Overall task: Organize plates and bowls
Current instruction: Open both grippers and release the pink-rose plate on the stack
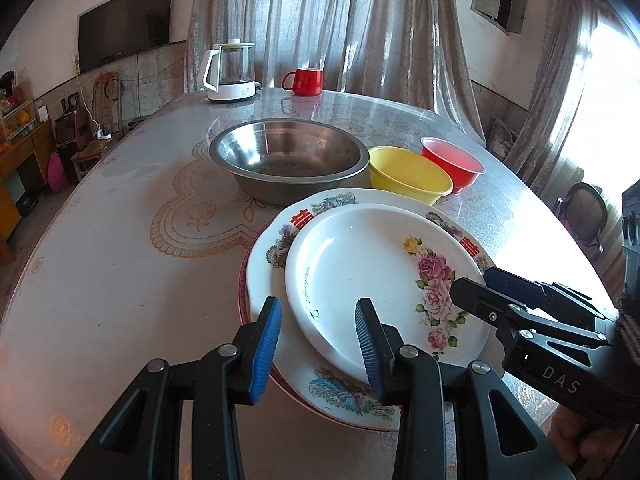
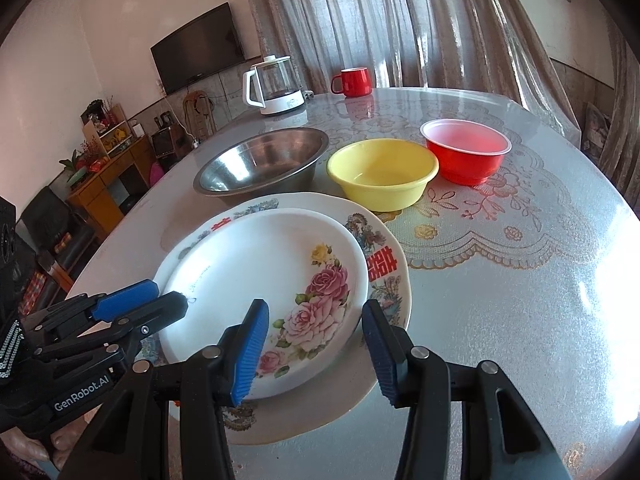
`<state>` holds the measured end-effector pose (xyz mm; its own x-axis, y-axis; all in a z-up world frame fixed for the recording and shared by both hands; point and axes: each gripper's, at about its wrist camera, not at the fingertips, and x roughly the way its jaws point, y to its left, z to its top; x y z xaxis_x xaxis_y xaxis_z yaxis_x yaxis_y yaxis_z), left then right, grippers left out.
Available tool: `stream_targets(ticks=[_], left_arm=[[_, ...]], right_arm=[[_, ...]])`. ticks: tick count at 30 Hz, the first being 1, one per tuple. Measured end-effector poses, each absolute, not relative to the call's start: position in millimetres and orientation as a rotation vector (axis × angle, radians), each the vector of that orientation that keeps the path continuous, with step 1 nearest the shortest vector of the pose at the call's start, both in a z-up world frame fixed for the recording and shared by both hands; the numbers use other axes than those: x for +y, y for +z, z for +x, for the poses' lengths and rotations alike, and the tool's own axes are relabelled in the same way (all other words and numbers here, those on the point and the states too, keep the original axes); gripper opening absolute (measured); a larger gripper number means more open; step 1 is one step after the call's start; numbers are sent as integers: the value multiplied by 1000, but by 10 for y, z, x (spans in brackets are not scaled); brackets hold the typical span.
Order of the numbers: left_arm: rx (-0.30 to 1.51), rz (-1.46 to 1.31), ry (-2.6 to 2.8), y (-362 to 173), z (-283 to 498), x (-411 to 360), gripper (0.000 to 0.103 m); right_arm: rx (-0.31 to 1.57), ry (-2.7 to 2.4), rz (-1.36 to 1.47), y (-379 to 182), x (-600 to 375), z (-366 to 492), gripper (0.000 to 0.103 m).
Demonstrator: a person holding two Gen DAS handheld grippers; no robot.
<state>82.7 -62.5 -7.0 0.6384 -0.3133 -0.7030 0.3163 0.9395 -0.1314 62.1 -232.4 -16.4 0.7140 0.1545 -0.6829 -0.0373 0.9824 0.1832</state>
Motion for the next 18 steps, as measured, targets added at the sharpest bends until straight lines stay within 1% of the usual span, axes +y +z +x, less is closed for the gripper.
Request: stream_targets(ticks=[2, 5, 11, 18], left_arm=[[798, -6, -350, -64, 831, -603, 38], [796, -8, -344, -58, 833, -595, 38], [794, -10, -342, -55, 809, -582, 38], [793, -6, -339, -44, 761, -577, 38]], right_arm=[[768, 91, 135, -166, -2310, 646, 45], [769, 67, 94, -176, -2289, 692, 37], [767, 38, 2, -196, -2232, 680, 28], [764, 37, -57, -224, -2153, 608, 27]])
